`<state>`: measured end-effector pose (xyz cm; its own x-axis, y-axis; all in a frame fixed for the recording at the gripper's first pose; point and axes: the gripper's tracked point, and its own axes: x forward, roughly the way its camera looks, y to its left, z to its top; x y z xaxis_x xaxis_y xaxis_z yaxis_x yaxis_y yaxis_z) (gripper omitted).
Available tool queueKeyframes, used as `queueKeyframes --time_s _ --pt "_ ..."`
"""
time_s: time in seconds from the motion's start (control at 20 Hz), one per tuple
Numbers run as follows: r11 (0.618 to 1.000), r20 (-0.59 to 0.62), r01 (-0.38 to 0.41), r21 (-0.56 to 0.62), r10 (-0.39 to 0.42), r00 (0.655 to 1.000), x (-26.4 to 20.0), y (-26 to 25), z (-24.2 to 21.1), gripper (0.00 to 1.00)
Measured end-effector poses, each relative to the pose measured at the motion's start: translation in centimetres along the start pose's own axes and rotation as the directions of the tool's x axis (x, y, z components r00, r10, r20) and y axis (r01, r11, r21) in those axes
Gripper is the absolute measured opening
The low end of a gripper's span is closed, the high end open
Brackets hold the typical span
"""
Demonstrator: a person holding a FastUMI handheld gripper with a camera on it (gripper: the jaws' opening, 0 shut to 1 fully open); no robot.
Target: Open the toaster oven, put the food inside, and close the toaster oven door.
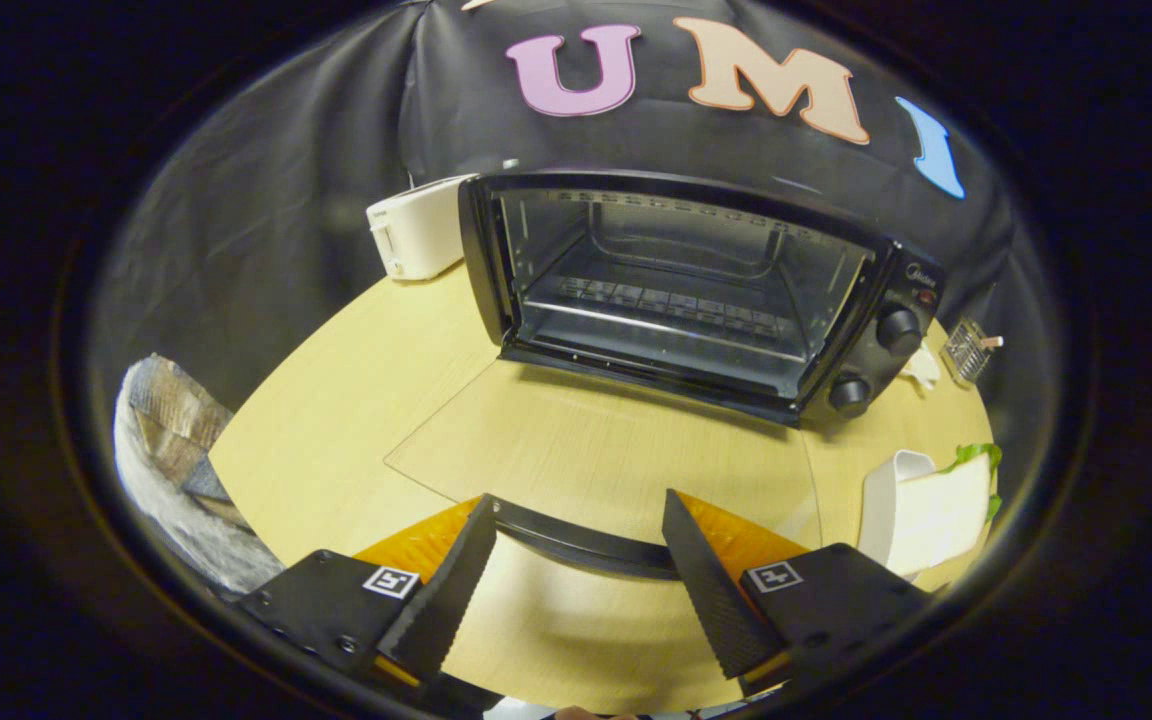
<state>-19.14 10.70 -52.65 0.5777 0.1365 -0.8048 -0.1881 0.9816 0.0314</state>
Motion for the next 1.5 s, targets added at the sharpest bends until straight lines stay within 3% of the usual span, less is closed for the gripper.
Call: queueKeyframes --time_s 0.45,0.6,0.75,1.15,1.35,1.5 --pt "0.998 0.010 -0.006 -0.061 0.007 1.000 1.0 -0.1 -1.1 1.00" --pt "0.999 0.023 -0.043 0.001 0.043 0.999 0.1 -0.3 -0.1 1.00" --pt "0.999 0.111 -0.013 0.036 0.009 0.994 -1.8 -2.5 3.2 1.00" --pt "0.977 0.333 0.098 0.191 -0.159 0.930 -10.4 -14.3 11.7 1.00" --pt "0.949 0.366 0.174 0.264 -0.265 0.892 -13.2 -22.2 12.2 1.00" --pt "0.934 0.356 0.191 0.302 -0.296 0.886 -14.2 -26.6 10.6 1.00"
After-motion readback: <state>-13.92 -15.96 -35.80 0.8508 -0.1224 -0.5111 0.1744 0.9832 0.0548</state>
